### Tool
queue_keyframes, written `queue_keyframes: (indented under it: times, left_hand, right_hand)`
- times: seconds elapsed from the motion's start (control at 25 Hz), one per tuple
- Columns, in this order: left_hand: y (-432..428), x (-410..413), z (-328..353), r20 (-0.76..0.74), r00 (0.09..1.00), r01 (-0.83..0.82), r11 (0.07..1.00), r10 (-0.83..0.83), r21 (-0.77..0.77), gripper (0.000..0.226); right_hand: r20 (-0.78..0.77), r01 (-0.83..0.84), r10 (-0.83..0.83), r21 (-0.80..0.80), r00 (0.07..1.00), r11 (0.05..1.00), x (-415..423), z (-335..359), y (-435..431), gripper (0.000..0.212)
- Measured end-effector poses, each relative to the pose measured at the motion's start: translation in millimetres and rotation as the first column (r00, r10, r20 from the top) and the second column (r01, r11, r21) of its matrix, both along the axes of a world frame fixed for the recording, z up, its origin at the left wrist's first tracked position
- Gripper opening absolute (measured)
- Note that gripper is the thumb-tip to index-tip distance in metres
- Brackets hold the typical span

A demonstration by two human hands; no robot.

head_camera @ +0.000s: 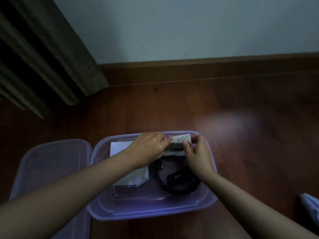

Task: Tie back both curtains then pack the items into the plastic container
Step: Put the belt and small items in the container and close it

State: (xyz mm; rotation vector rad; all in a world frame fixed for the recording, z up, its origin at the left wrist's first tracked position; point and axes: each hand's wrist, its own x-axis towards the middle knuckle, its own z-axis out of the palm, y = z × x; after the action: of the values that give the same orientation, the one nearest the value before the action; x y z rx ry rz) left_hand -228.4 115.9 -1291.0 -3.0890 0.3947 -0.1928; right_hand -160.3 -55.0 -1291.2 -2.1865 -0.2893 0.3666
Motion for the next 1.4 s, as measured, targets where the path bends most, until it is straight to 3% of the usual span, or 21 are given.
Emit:
queue_keyframes:
  times: [0.16,0.28,0.4,0.48,0.56,0.68,0.84,1.12,1.24,1.32,1.4]
  left_hand:
    - [-2.1,-3.8,-9.3,0.017,1.0,0.011,0.993,-0.013,0.119,0.02]
    - [-2.5,-10.3,-7.2,0.026,0.999,-0.025,0.986,0.021,0.166,0.012]
    - [2.3,-20.0,8.5,-0.018,0.988,-0.156,0.986,0.156,-0.058,0.035]
    - [9.1,-36.4,18.6,-0.09,0.975,-0.217,0.949,0.201,-0.228,0.038]
    - [15.8,-61.0,25.7,-0.12,0.965,-0.259,0.924,0.234,-0.283,0.041]
    - [25.2,-99.6,26.2,-0.133,0.952,-0.291,0.948,0.274,-0.127,0.06]
    - [30.5,-119.5,11.2,-0.339,0.888,-0.295,0.951,0.31,0.098,0.095]
    - [21.2,-117.8,2.9,-0.363,0.876,-0.322,0.945,0.318,0.051,0.108]
    - [29.6,-124.1,21.1,-0.393,0.867,-0.399,0.899,0.307,-0.179,0.107]
    - [40.0,-127.8,36.5,-0.306,0.865,-0.494,0.78,0.397,-0.384,0.1]
    - [59.6,-134.5,48.0,-0.17,0.807,-0.564,0.652,0.566,-0.506,0.086]
  right_hand:
    - [0.179,-0.147,0.218,-0.341,0.959,0.929,-7.1,-3.9,3.2,0.03]
    - [0.331,-0.125,0.347,-0.54,0.877,0.832,-5.8,-3.8,1.0,0.035]
    - [0.238,-0.188,0.369,-0.55,0.898,0.814,-2.4,-0.7,0.6,0.04]
    - [0.185,-0.224,0.366,-0.523,0.912,0.822,-1.0,-1.1,0.6,0.042]
    - [0.193,-0.232,0.372,-0.506,0.908,0.83,1.0,-1.6,-0.2,0.043]
    - [0.193,-0.246,0.385,-0.502,0.902,0.829,2.7,-1.4,-0.6,0.04]
    - [0.262,-0.272,0.454,-0.519,0.852,0.81,-1.0,-5.2,0.0,0.028]
    - [0.319,-0.223,0.57,-0.694,0.757,0.684,1.2,-1.9,-2.6,0.023]
    - [0.394,-0.23,0.611,-0.68,0.687,0.697,-0.9,15.1,3.3,0.032]
    - [0.47,-0.325,0.653,-0.603,0.594,0.729,-5.6,30.6,20.1,0.037]
    - [0.508,-0.48,0.706,-0.518,0.494,0.708,-22.9,45.5,52.5,0.041]
